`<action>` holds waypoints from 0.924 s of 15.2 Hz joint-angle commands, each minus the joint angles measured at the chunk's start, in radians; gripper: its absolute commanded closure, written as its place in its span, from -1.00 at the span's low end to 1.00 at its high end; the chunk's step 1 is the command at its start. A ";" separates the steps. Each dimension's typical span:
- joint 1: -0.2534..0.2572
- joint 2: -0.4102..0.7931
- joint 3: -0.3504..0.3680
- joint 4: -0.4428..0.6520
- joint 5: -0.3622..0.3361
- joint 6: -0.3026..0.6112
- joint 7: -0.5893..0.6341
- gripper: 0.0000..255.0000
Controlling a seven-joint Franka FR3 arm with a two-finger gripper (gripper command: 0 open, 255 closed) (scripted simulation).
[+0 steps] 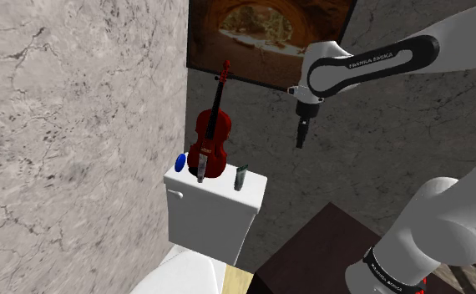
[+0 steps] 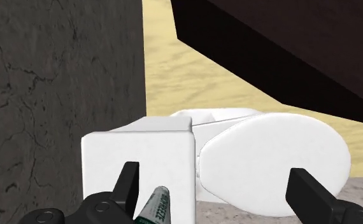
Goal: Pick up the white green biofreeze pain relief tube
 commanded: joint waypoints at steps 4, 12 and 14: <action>0.016 0.199 -0.041 0.076 0.031 0.133 -0.174 -1.00; 0.010 0.517 -0.032 0.253 0.127 0.276 -0.443 -1.00; 0.001 0.594 -0.017 0.308 0.149 0.299 -0.503 -1.00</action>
